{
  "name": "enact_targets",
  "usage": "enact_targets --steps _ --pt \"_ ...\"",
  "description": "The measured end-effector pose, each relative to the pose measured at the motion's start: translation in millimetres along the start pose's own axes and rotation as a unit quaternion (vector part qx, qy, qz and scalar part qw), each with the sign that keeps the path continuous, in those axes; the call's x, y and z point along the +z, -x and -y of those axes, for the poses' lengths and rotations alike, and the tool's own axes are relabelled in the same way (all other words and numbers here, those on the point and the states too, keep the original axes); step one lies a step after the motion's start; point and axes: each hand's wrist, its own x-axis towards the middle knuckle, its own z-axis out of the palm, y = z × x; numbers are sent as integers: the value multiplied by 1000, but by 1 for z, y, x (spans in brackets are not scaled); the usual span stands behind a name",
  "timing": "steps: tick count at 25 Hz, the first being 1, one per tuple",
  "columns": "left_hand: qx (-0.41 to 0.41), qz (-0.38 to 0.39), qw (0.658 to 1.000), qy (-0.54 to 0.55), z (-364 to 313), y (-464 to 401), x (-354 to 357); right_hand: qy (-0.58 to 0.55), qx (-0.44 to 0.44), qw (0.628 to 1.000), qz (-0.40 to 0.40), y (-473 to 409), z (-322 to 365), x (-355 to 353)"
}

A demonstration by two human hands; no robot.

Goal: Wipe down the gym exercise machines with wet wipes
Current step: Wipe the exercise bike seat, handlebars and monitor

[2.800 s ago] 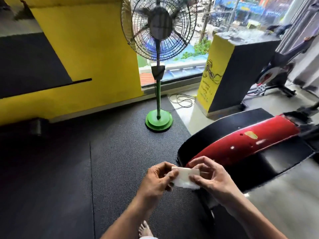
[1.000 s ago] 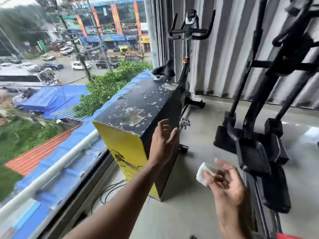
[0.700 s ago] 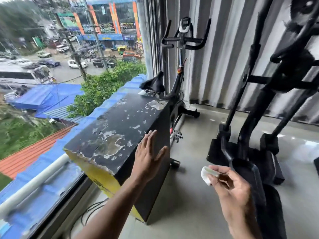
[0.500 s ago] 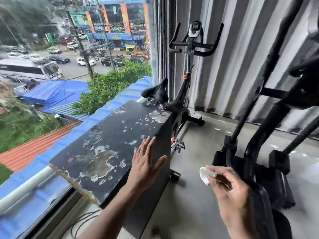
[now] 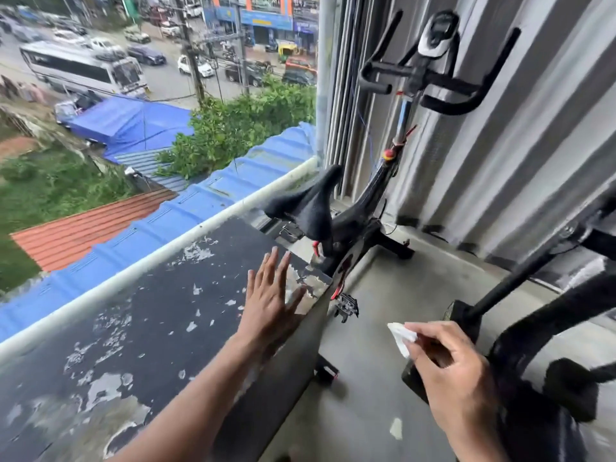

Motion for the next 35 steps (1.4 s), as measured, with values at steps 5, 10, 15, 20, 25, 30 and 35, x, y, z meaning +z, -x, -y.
enact_targets --steps 5,10,15,20,25,30,35 --pt "-26 -42 997 -52 9 -95 17 61 -115 987 91 -113 -7 42" --pt "-116 -55 990 -59 23 -147 28 78 -287 940 165 -245 -16 124" --pt "-126 -50 987 -82 21 -144 32 130 -383 863 304 -262 -43 207" --pt "-125 -51 988 -80 25 -146 32 149 -363 873 291 -324 -40 224" --pt "-132 -42 987 -76 26 -145 32 119 -338 894 271 -320 -44 222" --pt "-125 -44 988 -78 26 -145 33 60 -386 852 348 -266 -53 195" --pt "-132 -40 988 -75 24 -146 29 77 -342 902 253 -339 -55 227"
